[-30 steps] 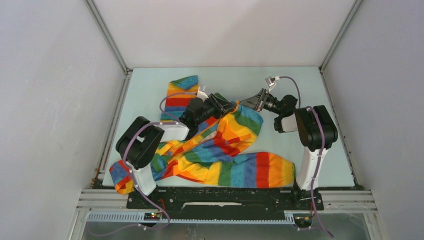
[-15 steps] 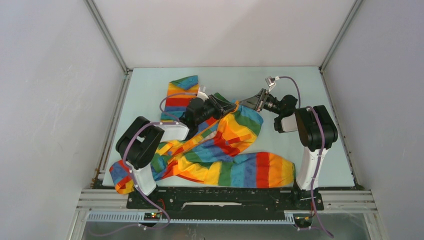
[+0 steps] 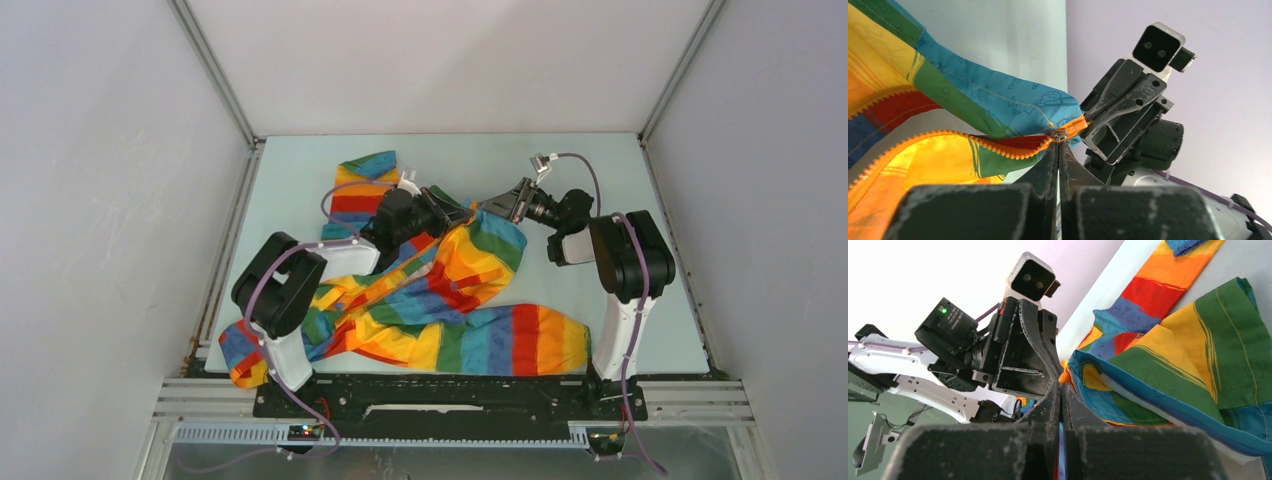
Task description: Zip up the jacket
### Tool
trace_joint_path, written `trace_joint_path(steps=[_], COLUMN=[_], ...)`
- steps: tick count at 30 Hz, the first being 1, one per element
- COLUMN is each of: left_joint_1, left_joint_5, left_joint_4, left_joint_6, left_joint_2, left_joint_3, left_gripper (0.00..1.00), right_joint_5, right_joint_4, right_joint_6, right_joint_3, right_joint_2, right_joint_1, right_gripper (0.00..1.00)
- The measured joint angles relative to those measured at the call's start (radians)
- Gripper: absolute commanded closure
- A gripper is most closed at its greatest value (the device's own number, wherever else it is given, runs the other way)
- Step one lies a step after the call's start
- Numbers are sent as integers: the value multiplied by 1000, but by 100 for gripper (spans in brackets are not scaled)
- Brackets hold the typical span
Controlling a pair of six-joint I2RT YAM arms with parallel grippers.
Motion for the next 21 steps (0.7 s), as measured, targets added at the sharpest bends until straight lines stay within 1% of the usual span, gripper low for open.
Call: trace_joint_path(steps=[8, 14, 18, 21], left_joint_1=[0, 9, 34, 63], left_joint_5=[-2, -2, -2, -3], left_joint_4=[-172, -336, -452, -568], left_joint_6=[99, 218, 299, 367], left_joint_2=[0, -7, -68, -154], left_joint_3=[80, 79, 44, 1], left_gripper=[100, 100, 100, 100], right_joint_5=[109, 173, 203, 233], right_joint_4=[-42, -27, -25, -26], right_joint_6=[-27, 3, 17, 18], right_joint_3=[-39, -53, -62, -62], right_joint_2=[-30, -30, -30, -30], right_joint_1=[2, -10, -31, -63], right_gripper=[100, 100, 100, 100])
